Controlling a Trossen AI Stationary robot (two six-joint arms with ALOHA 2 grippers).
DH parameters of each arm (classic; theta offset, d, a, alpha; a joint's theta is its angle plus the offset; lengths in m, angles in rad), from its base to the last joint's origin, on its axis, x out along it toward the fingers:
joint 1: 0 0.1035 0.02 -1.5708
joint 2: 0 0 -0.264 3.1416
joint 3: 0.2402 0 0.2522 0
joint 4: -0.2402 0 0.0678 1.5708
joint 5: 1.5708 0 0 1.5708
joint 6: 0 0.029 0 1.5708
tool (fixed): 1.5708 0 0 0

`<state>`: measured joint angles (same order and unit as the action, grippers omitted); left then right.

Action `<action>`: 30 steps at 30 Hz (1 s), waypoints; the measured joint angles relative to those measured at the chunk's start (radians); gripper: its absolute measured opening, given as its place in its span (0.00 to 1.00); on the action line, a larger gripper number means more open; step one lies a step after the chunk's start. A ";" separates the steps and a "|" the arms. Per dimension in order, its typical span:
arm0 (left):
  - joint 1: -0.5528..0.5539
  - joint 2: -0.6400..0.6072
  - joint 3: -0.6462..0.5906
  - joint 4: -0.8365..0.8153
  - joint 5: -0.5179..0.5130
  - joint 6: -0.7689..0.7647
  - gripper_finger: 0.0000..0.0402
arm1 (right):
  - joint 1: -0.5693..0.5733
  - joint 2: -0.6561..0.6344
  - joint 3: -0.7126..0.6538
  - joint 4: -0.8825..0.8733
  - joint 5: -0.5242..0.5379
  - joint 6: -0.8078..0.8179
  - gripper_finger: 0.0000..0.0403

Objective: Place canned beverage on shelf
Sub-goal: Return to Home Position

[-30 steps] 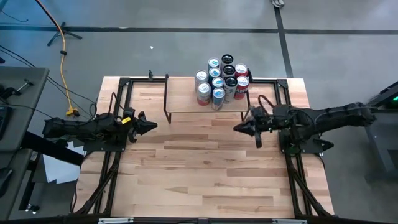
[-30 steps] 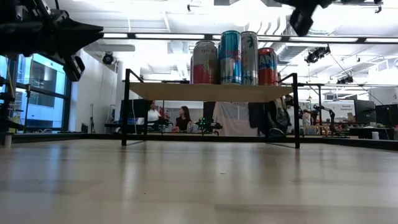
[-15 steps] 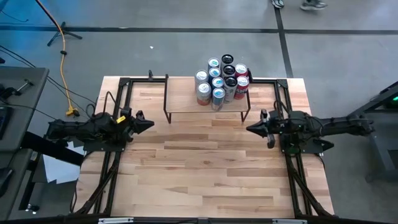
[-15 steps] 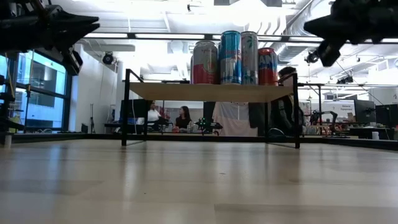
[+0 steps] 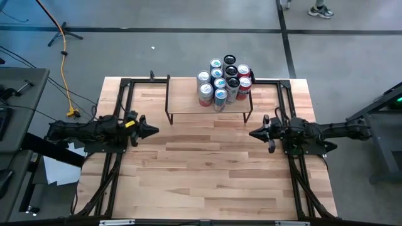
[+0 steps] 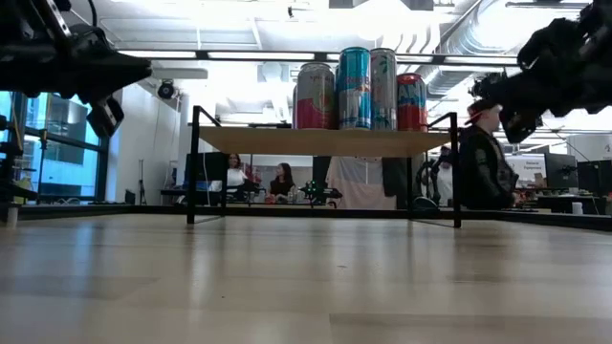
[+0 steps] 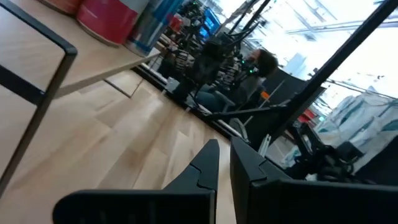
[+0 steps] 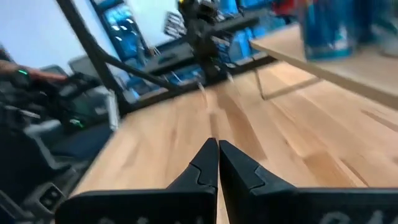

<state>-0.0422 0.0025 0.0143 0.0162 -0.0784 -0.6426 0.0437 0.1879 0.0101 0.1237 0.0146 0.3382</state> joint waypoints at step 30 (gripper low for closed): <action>-0.019 0.001 -0.001 0.000 0.018 0.000 0.00 | 0.017 -0.188 0.000 0.007 0.132 0.001 0.00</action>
<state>-0.0614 0.0035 0.0131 0.0165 -0.0604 -0.6431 0.0608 -0.0002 0.0101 0.1308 0.1470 0.3393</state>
